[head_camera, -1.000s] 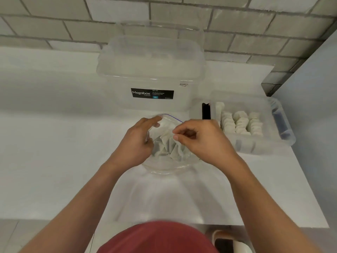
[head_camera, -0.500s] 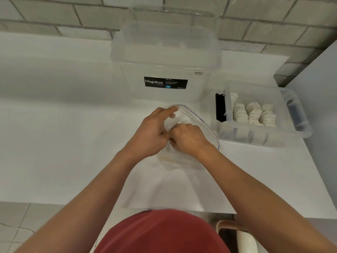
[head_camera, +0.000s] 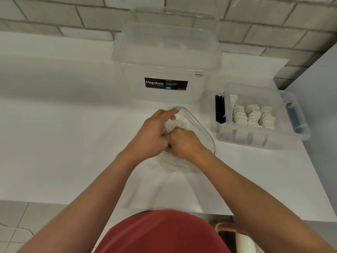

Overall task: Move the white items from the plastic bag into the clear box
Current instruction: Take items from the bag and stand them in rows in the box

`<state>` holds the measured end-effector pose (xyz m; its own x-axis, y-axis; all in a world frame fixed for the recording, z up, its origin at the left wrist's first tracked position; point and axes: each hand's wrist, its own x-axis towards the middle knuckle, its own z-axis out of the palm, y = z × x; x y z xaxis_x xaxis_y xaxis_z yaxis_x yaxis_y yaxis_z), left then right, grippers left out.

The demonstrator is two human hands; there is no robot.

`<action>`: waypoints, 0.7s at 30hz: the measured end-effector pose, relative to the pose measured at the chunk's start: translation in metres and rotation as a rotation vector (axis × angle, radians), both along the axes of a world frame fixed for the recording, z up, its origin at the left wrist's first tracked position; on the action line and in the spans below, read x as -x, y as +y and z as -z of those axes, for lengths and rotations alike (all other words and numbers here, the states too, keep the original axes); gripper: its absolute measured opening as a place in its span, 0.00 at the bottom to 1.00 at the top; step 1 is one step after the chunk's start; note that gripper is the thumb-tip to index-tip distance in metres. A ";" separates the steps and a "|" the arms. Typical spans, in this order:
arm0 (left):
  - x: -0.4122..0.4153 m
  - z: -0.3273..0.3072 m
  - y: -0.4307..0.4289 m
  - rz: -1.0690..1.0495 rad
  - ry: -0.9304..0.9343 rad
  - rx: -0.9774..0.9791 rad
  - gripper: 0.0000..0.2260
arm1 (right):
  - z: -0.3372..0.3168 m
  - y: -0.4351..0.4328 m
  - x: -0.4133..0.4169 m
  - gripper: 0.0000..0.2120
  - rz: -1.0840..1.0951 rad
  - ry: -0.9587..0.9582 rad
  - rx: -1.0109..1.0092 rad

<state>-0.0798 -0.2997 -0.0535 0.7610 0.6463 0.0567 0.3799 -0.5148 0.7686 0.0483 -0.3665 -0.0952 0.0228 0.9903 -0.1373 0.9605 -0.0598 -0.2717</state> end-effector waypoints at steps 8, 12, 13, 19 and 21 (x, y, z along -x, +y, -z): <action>0.003 0.001 0.005 -0.023 -0.006 -0.030 0.31 | -0.017 -0.033 -0.031 0.04 -0.014 -0.024 -0.095; -0.004 0.000 -0.002 0.031 0.014 -0.018 0.31 | -0.025 -0.043 -0.037 0.02 0.099 0.105 -0.084; -0.005 0.000 -0.002 0.036 0.018 -0.016 0.31 | -0.028 -0.045 -0.038 0.02 0.164 0.195 -0.095; -0.003 -0.007 0.001 0.046 0.001 0.068 0.31 | -0.061 -0.061 -0.040 0.03 0.415 0.736 -0.165; -0.002 -0.009 0.001 0.077 0.001 0.129 0.32 | -0.066 -0.064 -0.042 0.02 0.460 0.882 -0.195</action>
<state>-0.0777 -0.2989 -0.0444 0.8088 0.5876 -0.0243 0.3440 -0.4393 0.8299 0.0905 -0.4303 -0.0293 0.3763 0.9179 -0.1263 0.3073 -0.2522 -0.9176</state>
